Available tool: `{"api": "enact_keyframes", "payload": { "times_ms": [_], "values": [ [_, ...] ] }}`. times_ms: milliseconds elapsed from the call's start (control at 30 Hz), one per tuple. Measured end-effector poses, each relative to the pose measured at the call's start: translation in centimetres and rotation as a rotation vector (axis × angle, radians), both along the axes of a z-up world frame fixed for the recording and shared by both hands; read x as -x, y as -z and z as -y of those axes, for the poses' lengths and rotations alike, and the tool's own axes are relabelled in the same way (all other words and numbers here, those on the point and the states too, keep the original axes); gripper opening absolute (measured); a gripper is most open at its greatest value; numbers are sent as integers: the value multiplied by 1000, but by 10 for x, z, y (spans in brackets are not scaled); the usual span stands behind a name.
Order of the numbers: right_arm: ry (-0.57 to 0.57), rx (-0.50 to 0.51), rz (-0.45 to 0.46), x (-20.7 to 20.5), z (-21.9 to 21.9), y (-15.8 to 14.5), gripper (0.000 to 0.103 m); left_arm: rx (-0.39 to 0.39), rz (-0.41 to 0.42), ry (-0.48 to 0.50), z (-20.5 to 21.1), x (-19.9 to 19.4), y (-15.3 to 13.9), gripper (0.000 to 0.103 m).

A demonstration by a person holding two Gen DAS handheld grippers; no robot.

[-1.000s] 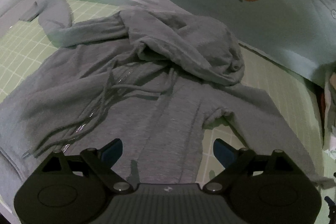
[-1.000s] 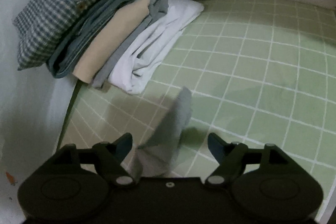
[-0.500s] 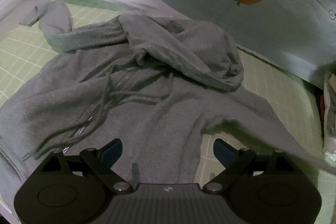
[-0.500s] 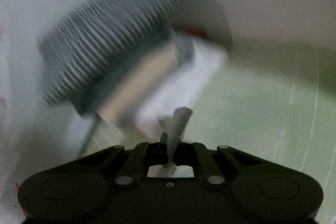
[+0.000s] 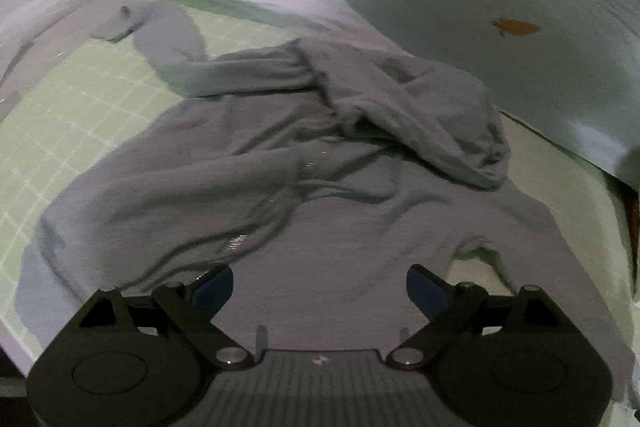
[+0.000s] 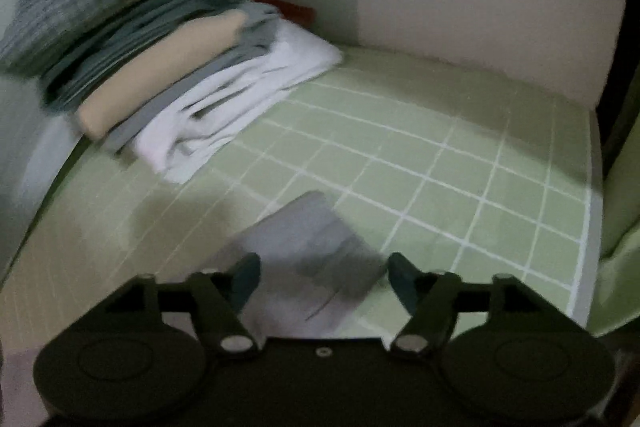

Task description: Fold clothes

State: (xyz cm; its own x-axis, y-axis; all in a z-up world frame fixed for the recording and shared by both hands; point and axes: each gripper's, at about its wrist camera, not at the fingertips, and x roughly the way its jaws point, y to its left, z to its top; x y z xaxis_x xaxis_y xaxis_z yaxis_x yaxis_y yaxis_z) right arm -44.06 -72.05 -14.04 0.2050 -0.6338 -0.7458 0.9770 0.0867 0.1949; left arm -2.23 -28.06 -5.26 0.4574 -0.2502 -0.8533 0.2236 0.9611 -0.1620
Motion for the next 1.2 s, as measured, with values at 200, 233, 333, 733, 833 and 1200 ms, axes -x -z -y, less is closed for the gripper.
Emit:
{"api": "enact_keyframes", "payload": {
  "times_ms": [200, 233, 333, 733, 833, 1200],
  "values": [
    [-200, 44, 26, -41, -62, -11, 100, -21, 16, -16, -49, -16, 1, 93],
    [-237, 39, 36, -49, -73, -12, 101, -25, 18, -19, -58, -20, 1, 93],
    [-363, 28, 39, -78, -109, -10, 103, -38, 25, -26, -86, -30, 3, 93],
    [-726, -33, -18, -181, -253, -17, 103, -62, 21, -6, -189, -70, 27, 94],
    [-754, -34, -52, -200, -281, -19, 102, -46, 2, 55, -202, -83, 37, 93],
    [-793, -160, -84, -243, -337, -2, 48, 35, -69, 161, -211, -98, 60, 64]
  ]
}}
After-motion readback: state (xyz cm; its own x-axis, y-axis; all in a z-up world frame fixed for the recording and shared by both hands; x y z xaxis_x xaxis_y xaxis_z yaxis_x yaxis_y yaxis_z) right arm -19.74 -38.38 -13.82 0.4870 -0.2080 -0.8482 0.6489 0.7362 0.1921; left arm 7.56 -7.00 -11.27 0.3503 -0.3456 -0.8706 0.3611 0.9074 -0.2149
